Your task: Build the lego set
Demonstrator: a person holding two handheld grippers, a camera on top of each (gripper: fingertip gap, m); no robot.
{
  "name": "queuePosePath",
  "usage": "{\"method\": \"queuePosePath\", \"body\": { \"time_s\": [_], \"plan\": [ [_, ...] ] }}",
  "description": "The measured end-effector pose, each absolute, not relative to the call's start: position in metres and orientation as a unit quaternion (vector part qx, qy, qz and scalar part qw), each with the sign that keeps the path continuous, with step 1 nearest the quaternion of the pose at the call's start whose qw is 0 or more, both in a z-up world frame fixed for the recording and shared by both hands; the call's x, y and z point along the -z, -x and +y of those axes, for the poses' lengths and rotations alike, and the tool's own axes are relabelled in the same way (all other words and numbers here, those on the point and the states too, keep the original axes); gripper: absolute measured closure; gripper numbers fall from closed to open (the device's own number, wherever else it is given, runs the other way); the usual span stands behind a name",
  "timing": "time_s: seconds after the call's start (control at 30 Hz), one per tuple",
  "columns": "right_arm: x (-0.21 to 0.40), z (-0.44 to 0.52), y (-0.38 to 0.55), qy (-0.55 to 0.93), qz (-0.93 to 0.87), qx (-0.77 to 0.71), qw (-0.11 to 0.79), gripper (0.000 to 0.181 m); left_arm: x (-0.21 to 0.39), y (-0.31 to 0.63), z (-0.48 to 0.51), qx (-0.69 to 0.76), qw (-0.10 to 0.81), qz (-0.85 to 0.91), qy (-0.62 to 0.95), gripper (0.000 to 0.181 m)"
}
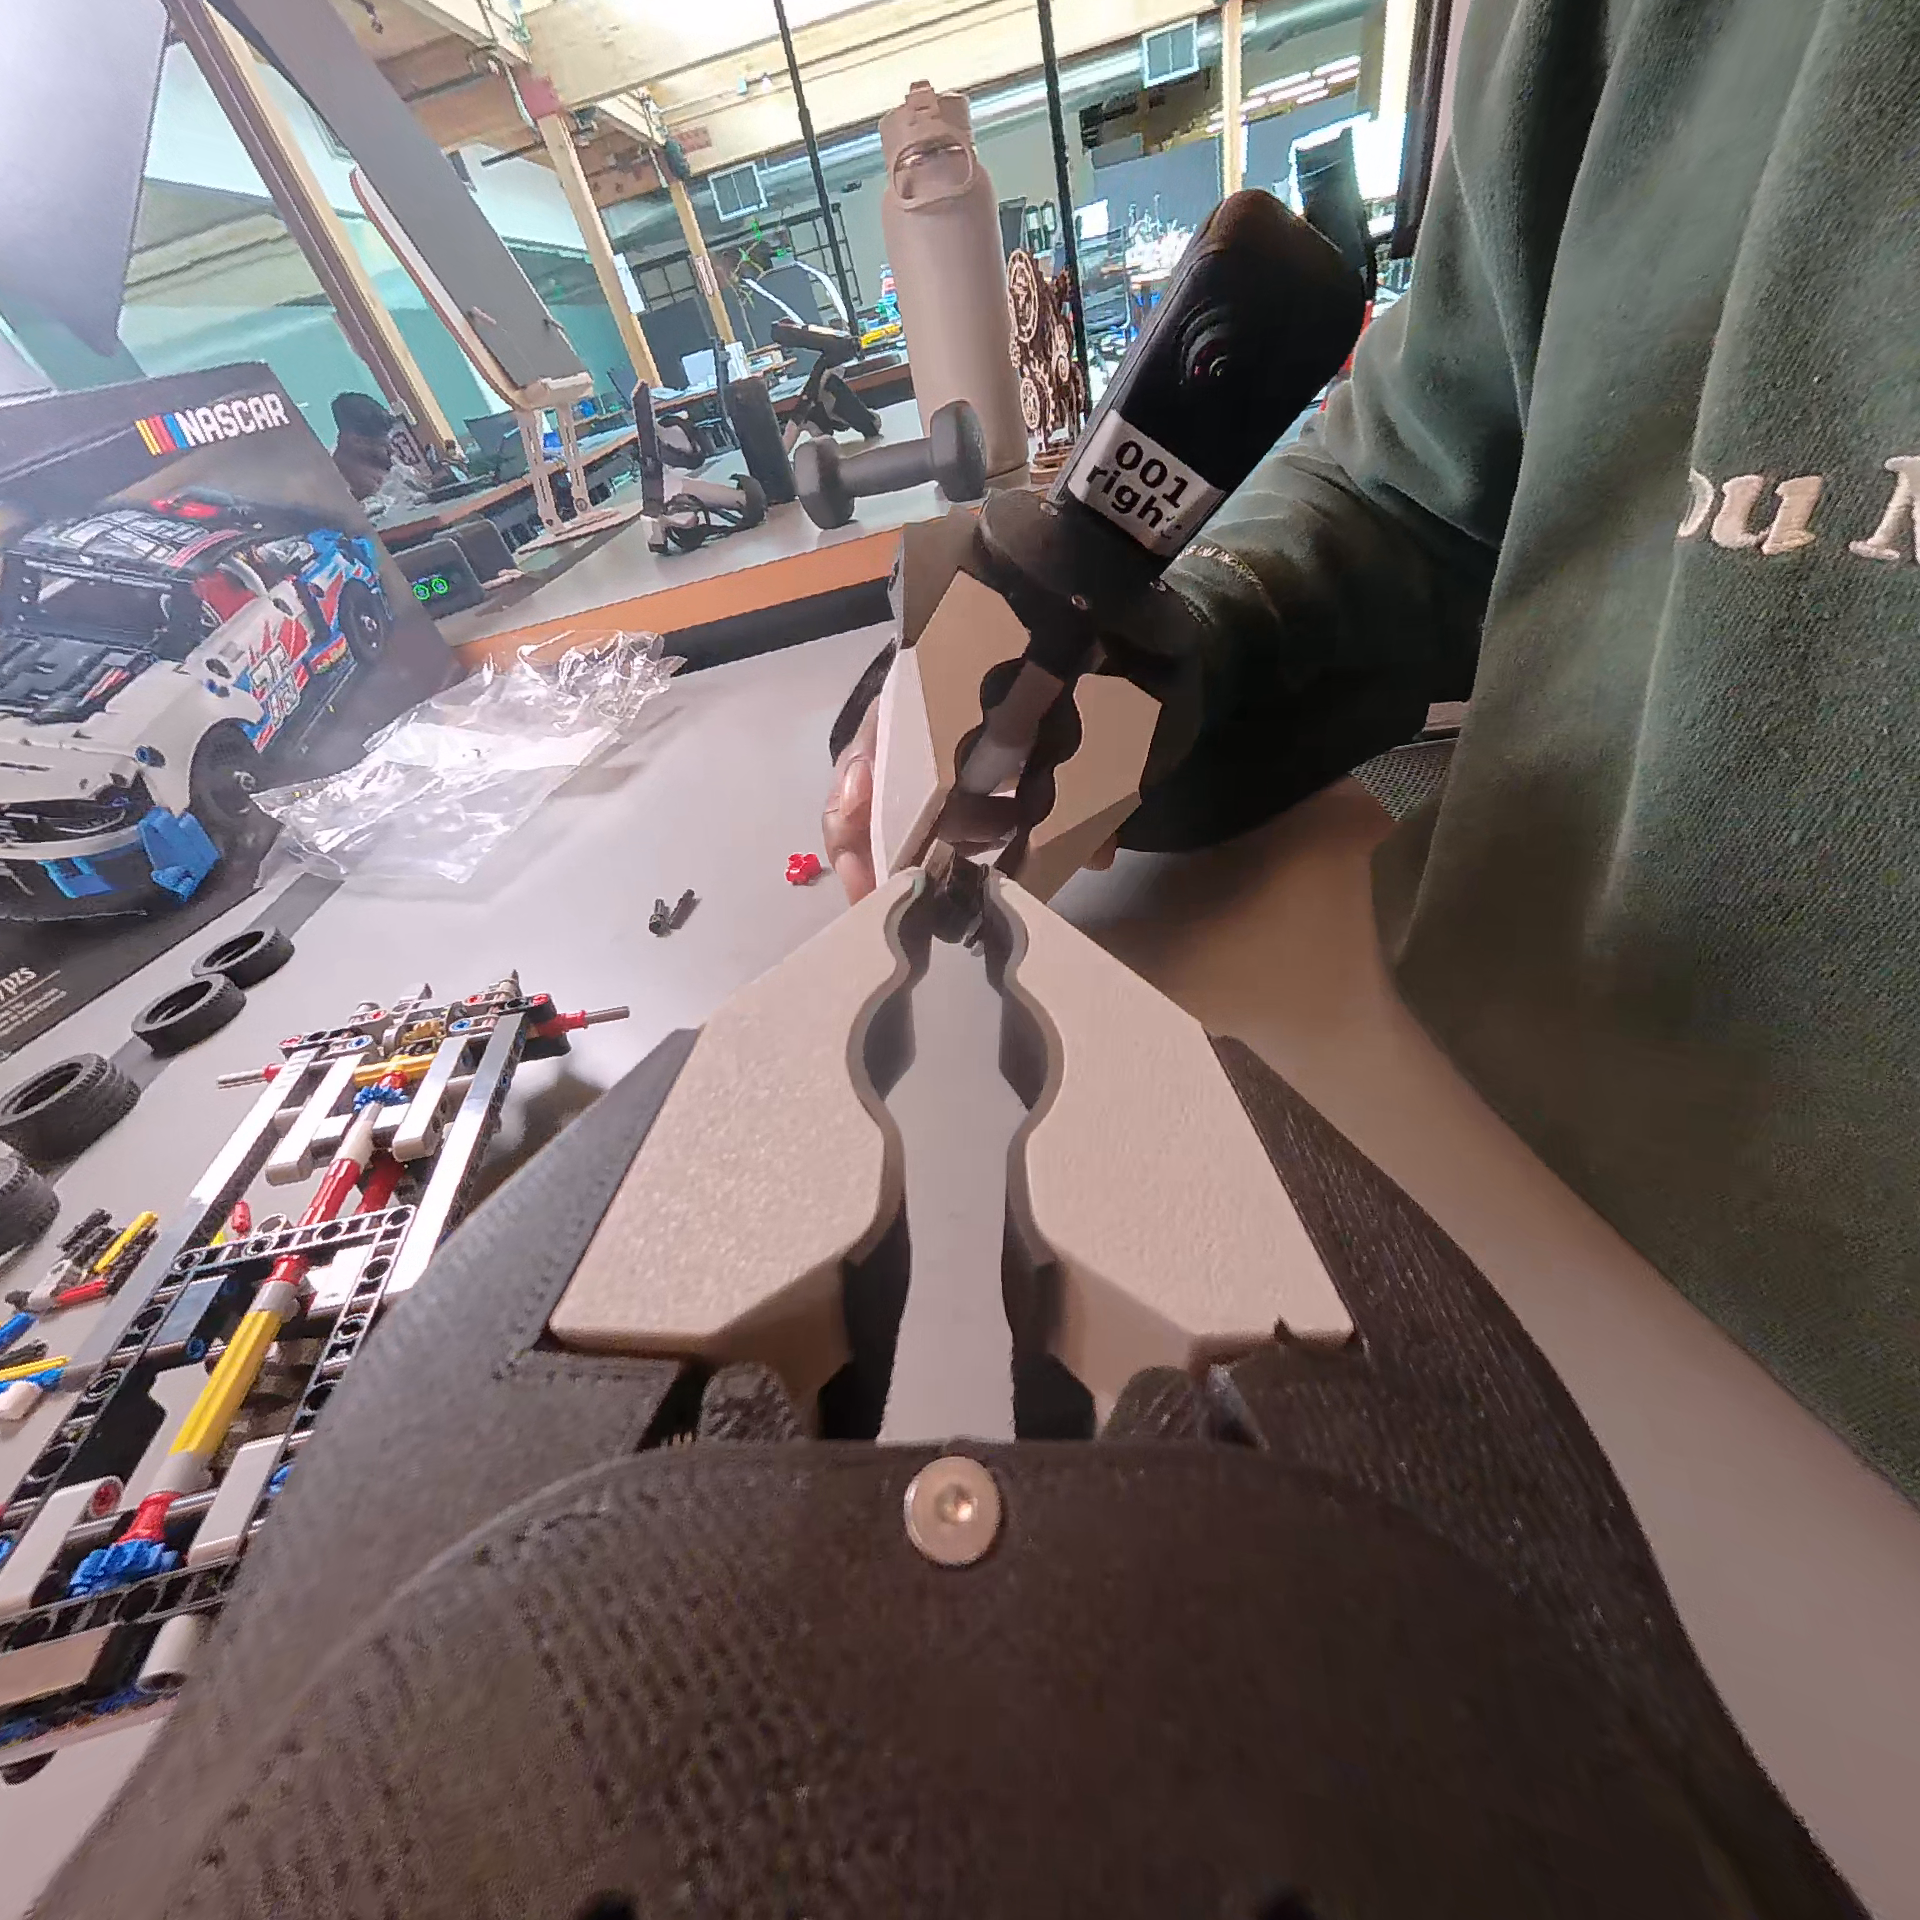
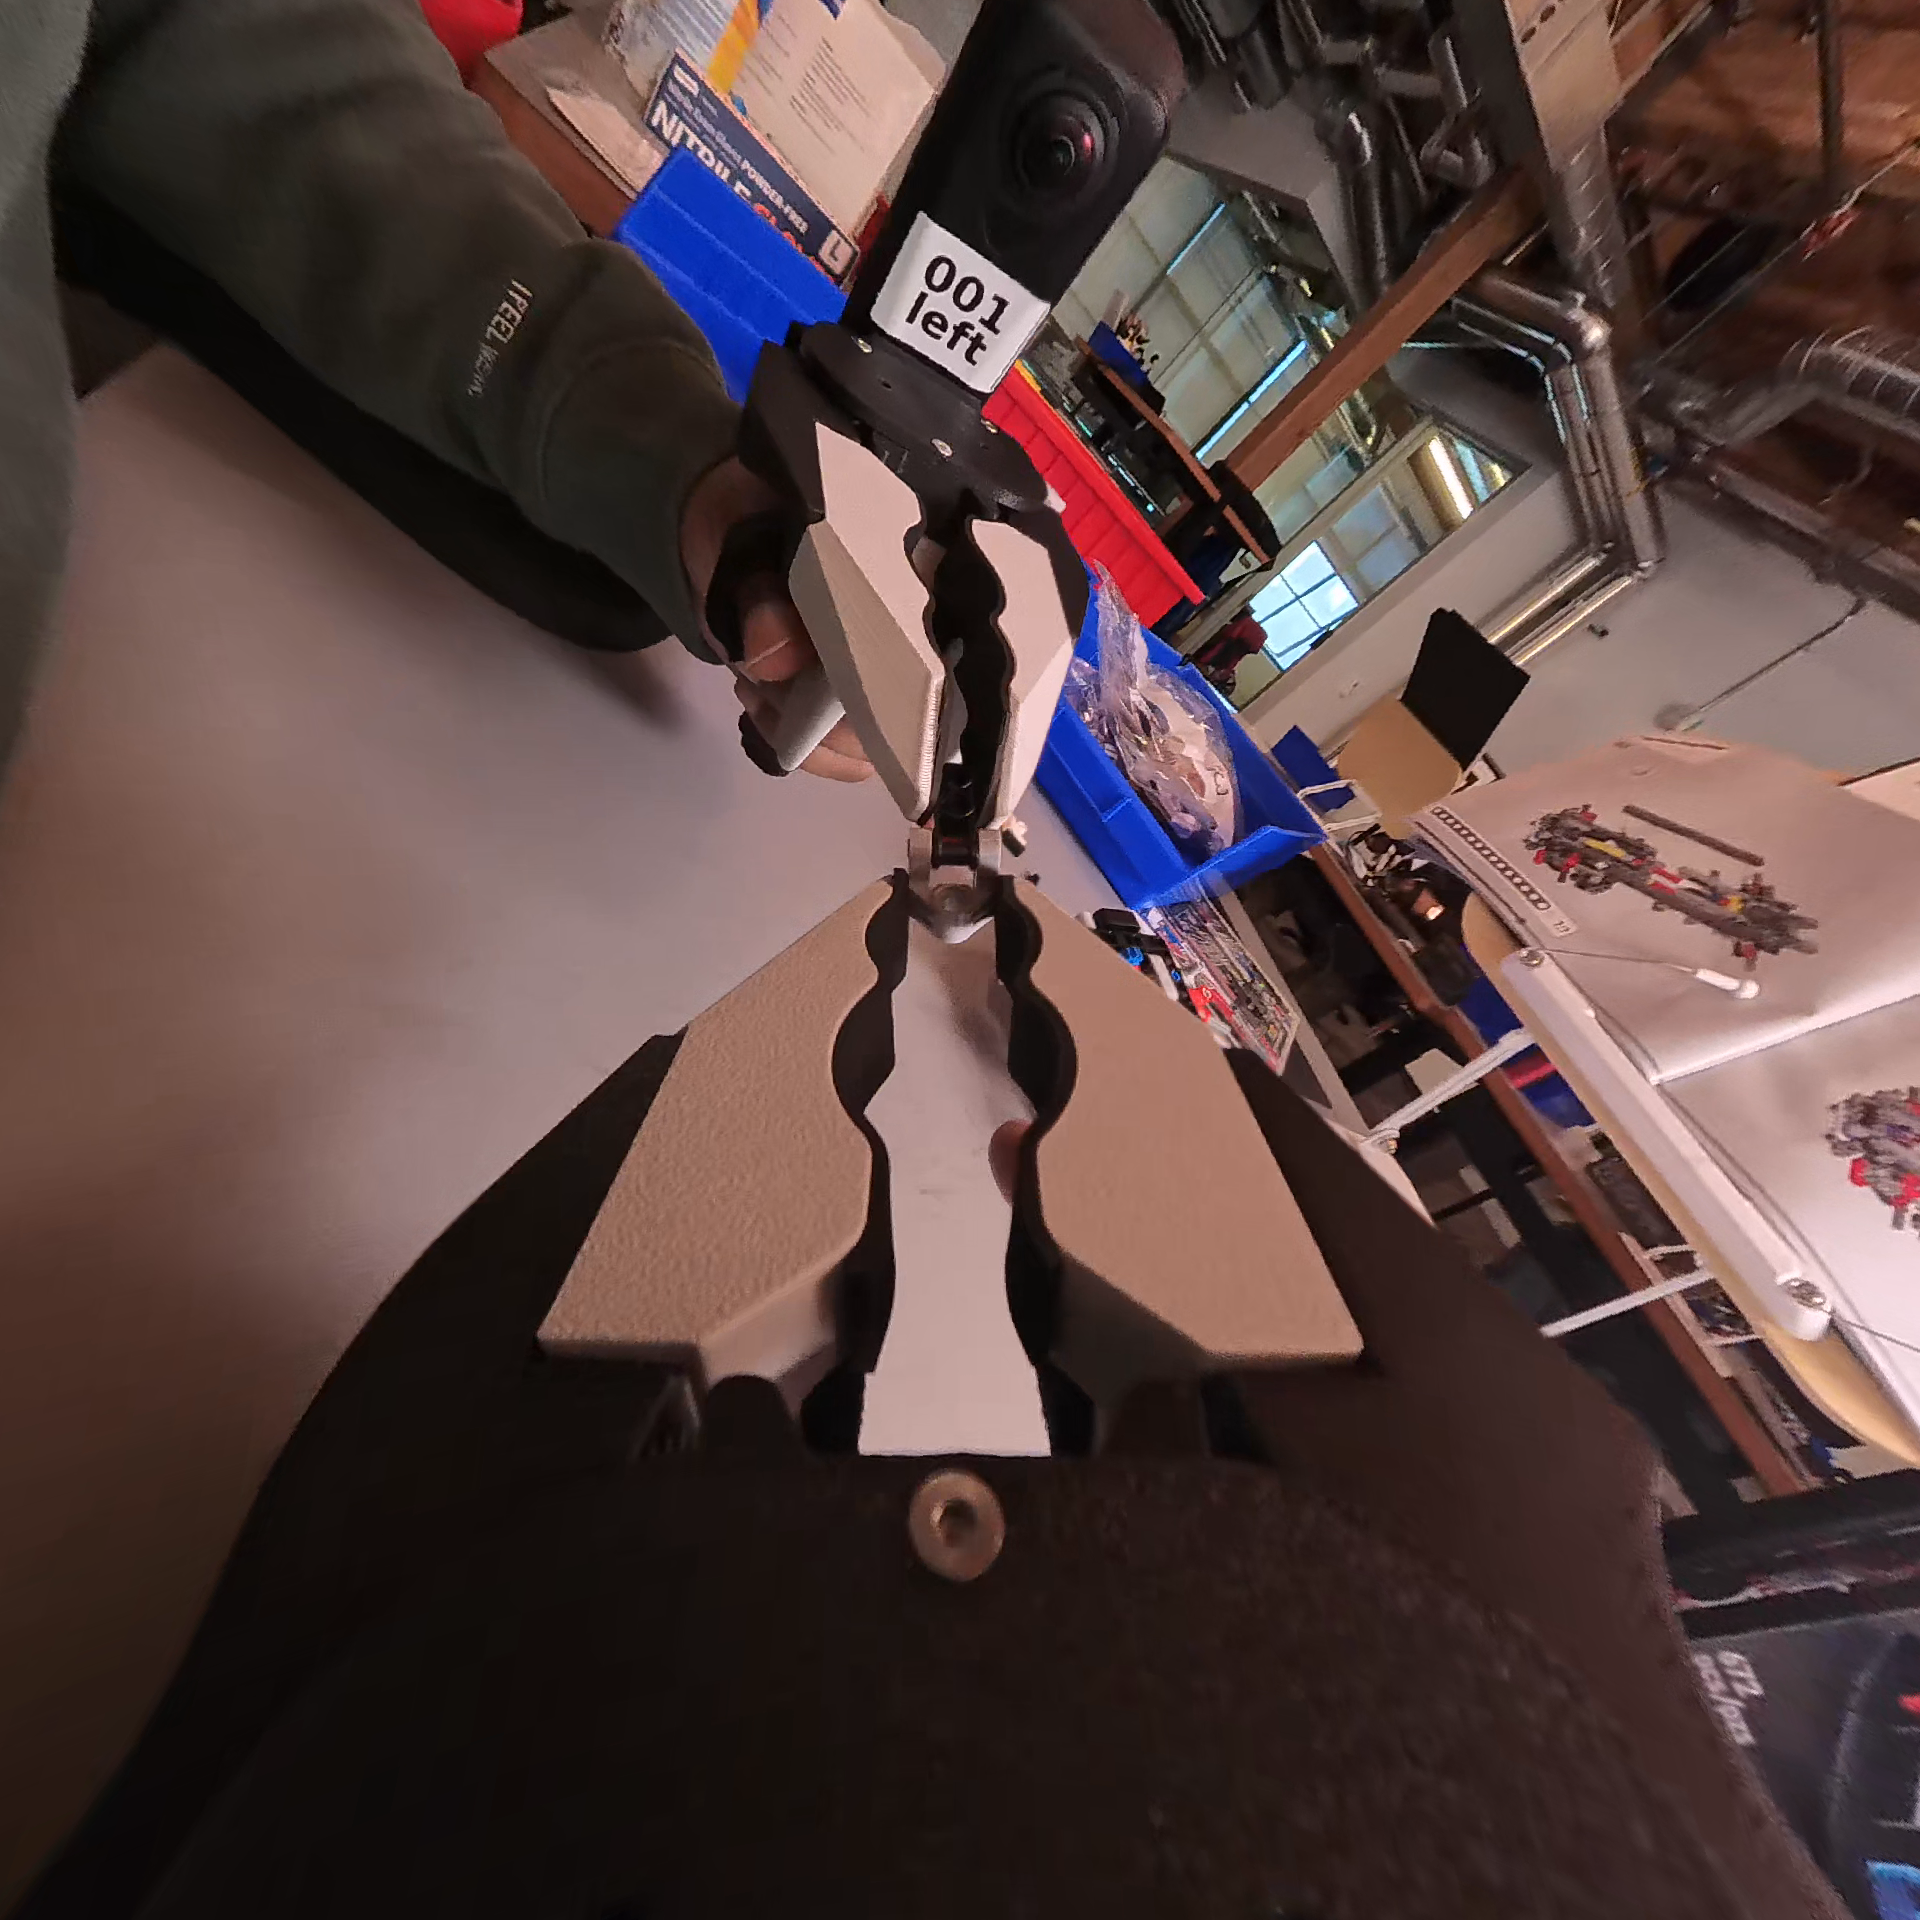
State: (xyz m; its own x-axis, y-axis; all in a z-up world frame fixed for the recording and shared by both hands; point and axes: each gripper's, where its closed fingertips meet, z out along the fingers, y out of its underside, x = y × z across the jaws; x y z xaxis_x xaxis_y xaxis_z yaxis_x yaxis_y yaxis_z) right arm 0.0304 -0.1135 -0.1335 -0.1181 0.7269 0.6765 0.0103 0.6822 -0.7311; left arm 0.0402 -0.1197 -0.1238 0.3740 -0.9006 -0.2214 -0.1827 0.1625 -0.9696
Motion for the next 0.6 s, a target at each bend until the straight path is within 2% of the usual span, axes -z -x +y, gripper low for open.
{"method": "queuePosePath", "body": {
  "time_s": [0.6],
  "plan": [
    [0.1348, -0.1068, -0.0289, 0.207, -0.696, -0.167, 0.667, 0.168, 0.1259, -0.0377, -0.1155, 0.298, 0.594, 0.461, 0.588, 0.173]
  ]
}}
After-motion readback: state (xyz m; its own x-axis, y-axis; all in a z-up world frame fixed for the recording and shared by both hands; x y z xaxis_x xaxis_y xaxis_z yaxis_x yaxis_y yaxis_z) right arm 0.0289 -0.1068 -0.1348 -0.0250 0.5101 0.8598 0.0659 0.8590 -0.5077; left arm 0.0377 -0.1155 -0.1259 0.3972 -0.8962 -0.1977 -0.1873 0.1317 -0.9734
